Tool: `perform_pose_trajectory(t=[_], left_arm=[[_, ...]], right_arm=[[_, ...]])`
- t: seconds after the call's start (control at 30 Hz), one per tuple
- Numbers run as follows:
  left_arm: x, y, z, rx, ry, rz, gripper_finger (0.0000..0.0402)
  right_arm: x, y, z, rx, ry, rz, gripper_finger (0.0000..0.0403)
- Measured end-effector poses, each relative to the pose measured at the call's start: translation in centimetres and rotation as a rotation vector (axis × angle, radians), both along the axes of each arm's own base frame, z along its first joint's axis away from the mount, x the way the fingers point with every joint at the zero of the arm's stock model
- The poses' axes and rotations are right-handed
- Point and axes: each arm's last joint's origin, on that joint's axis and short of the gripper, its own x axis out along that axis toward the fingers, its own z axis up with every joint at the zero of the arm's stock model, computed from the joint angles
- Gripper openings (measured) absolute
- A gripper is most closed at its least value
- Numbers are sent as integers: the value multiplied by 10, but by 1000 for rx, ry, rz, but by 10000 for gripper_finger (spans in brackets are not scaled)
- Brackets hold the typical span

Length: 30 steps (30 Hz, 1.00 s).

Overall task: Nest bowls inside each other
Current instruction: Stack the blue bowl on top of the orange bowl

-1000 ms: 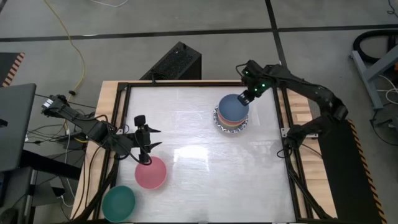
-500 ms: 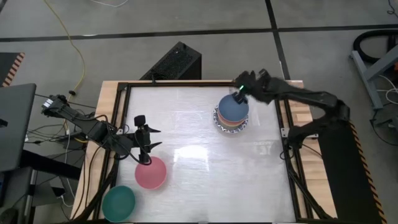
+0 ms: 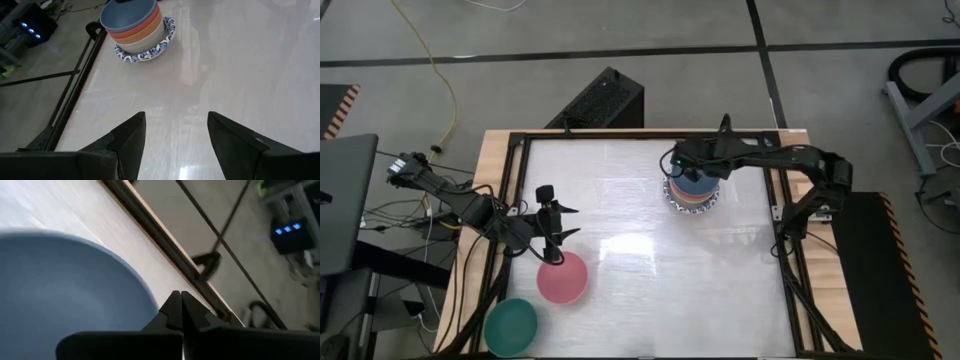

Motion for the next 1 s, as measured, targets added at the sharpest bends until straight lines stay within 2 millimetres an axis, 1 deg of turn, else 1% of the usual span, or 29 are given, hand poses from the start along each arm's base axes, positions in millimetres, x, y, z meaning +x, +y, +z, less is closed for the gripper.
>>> perform_pose_trajectory(t=[0.1, 0.23, 0.5, 0.6, 0.7, 0.77, 0.87, 0.93, 1.0], left_arm=[[0, 0, 0, 0, 2, 1, 204], [0, 0, 0, -5, 1, 4, 204], [0, 0, 0, -11, 0, 7, 204], [0, 0, 0, -10, 1, 7, 204], [0, 0, 0, -10, 1, 7, 204], [0, 0, 0, -11, 0, 7, 204], [0, 0, 0, -10, 1, 7, 204], [0, 0, 0, -10, 1, 7, 204], [0, 0, 0, -10, 1, 7, 204]], right_arm=[[1, -4, -7, 26, 38, -9, 7], [2, -9, -13, 78, 36, -15, 7], [3, -11, -16, 101, 33, -16, 8], [2, -8, -10, 89, 9, -7, 8], [-2, -3, 3, 63, -59, 6, 8], [-2, 4, 14, 54, -131, 33, 8], [2, 20, 29, 65, -277, 116, 8], [9, 35, 35, 61, -339, 183, 8], [17, 50, 34, 33, -329, 253, 8]])
